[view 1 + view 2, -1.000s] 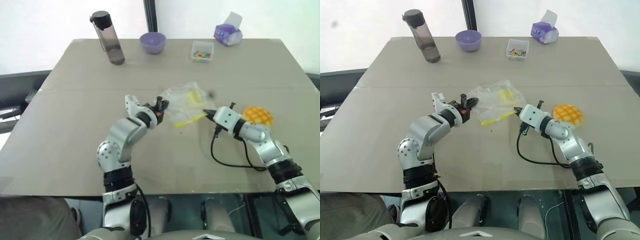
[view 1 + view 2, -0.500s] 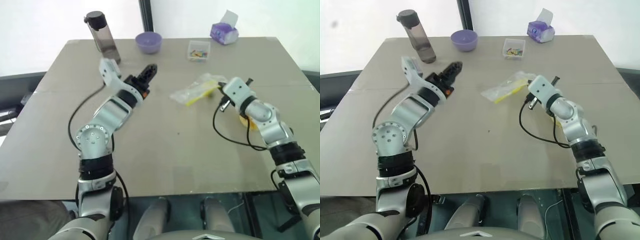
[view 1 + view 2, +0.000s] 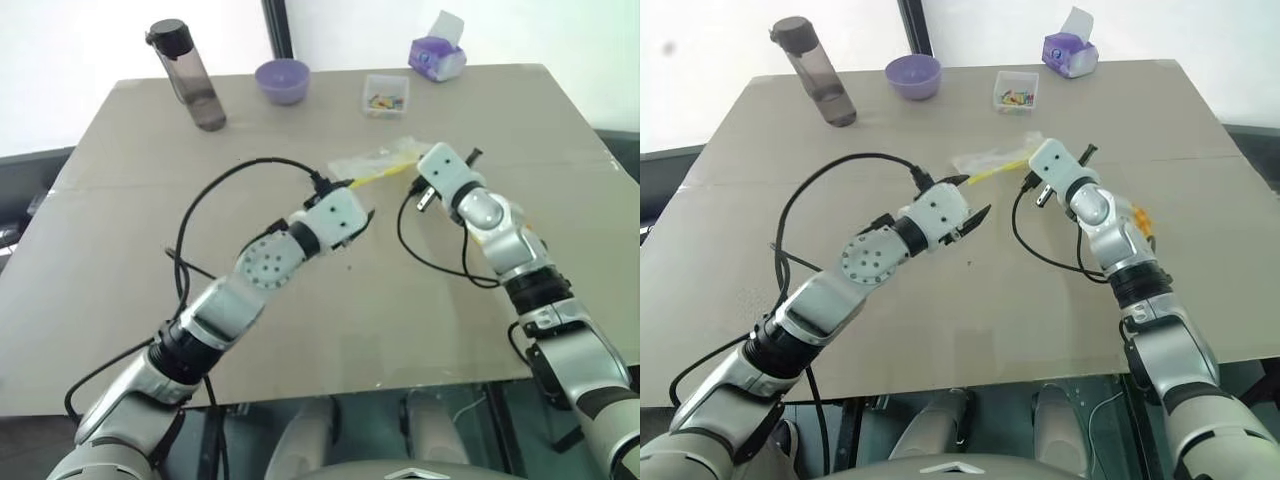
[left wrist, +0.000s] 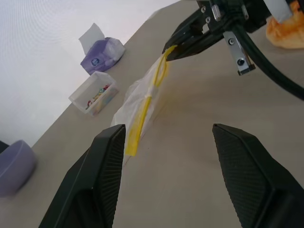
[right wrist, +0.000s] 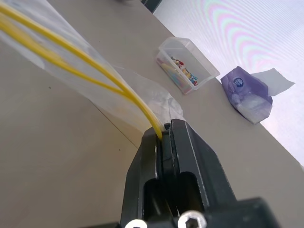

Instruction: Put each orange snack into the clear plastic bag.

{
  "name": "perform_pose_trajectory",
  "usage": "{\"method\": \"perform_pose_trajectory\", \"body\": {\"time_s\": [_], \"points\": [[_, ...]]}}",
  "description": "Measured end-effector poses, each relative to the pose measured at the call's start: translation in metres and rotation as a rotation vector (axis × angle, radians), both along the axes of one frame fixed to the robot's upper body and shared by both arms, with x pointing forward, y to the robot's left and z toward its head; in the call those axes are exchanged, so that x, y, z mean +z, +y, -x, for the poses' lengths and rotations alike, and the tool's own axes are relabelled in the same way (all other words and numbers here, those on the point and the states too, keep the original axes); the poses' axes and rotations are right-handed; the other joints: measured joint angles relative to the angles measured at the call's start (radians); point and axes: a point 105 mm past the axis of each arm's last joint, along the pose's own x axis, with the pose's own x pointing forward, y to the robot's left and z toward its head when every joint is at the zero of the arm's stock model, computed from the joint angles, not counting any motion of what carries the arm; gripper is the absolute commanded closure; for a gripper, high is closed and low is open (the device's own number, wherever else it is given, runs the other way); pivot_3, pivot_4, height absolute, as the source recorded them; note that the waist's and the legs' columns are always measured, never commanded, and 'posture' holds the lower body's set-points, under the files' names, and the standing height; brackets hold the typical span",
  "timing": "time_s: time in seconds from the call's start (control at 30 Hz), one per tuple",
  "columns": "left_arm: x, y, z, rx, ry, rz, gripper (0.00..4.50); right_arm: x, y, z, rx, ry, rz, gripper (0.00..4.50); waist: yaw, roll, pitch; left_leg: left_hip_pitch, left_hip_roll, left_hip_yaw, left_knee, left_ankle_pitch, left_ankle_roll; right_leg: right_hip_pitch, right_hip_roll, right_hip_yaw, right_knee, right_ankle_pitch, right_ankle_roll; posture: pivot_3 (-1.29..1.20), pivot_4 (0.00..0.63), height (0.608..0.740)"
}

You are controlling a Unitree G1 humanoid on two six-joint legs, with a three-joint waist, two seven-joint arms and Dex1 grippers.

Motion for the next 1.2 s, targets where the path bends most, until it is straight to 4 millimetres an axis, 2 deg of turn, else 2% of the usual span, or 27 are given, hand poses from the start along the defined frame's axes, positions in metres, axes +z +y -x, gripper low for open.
{"method": "perform_pose_trajectory", "body": {"time_s": [0.13, 0.37, 0.63, 0.83, 1.03, 1.1, 1.2], "points": [[-0.003, 0.003, -0.007, 0.026, -0.068, -0.049, 1.43, -0.001, 0.006, 0.002, 0.021, 0.003, 0.009, 4.5, 0.001, 0.0, 0.0, 0.0, 0.0, 0.0, 0.001, 0.0, 0.0, 0.0, 0.0, 0.0, 0.001, 0.0, 0.0, 0.0, 0.15, 0.74], [0.01, 0.001, -0.015, 0.037, -0.176, -0.065, 1.43, 0.002, 0.011, 0.004, 0.04, -0.005, 0.009, 4.5, 0.0, 0.0, 0.0, 0.0, 0.0, 0.0, 0.001, 0.0, 0.0, 0.0, 0.0, 0.0, 0.001, 0.0, 0.0, 0.0, 0.15, 0.74], [0.003, -0.005, -0.018, 0.039, -0.2, -0.135, 1.43, 0.003, 0.021, 0.008, 0.074, -0.006, 0.006, 4.5, 0.0, 0.0, 0.0, 0.0, 0.0, 0.0, 0.002, 0.0, 0.0, 0.0, 0.0, 0.0, 0.002, 0.0, 0.0, 0.0, 0.15, 0.74], [0.004, 0.003, -0.028, 0.092, -0.206, -0.148, 1.43, 0.004, 0.023, 0.01, 0.084, -0.013, 0.003, 4.5, -0.001, 0.0, 0.0, 0.0, 0.0, 0.0, 0.003, 0.0, 0.0, 0.0, 0.0, 0.0, 0.003, 0.0, 0.0, 0.0, 0.15, 0.74], [0.004, 0.0, -0.028, 0.093, -0.21, -0.152, 1.43, 0.004, 0.024, 0.01, 0.088, -0.012, 0.0, 4.5, -0.001, 0.0, 0.0, 0.0, 0.0, 0.0, 0.004, 0.0, 0.0, 0.0, 0.0, 0.0, 0.003, 0.0, 0.0, 0.0, 0.15, 0.74], [0.005, -0.001, -0.028, 0.095, -0.213, -0.151, 1.95, 0.004, 0.025, 0.01, 0.088, -0.012, 0.0, 4.5, -0.001, 0.0, 0.0, 0.0, 0.0, 0.0, 0.004, 0.0, 0.0, 0.0, 0.0, 0.0, 0.004, 0.0, 0.0, 0.0, 0.15, 0.74], [0.006, 0.003, -0.03, 0.116, -0.212, -0.15, 3.0, 0.004, 0.025, 0.01, 0.09, -0.014, 0.0, 4.5, -0.001, 0.0, 0.0, 0.0, 0.0, 0.0, 0.004, 0.0, 0.0, 0.0, 0.0, 0.0, 0.004, 0.0, 0.0, 0.0, 0.15, 0.74]]}}
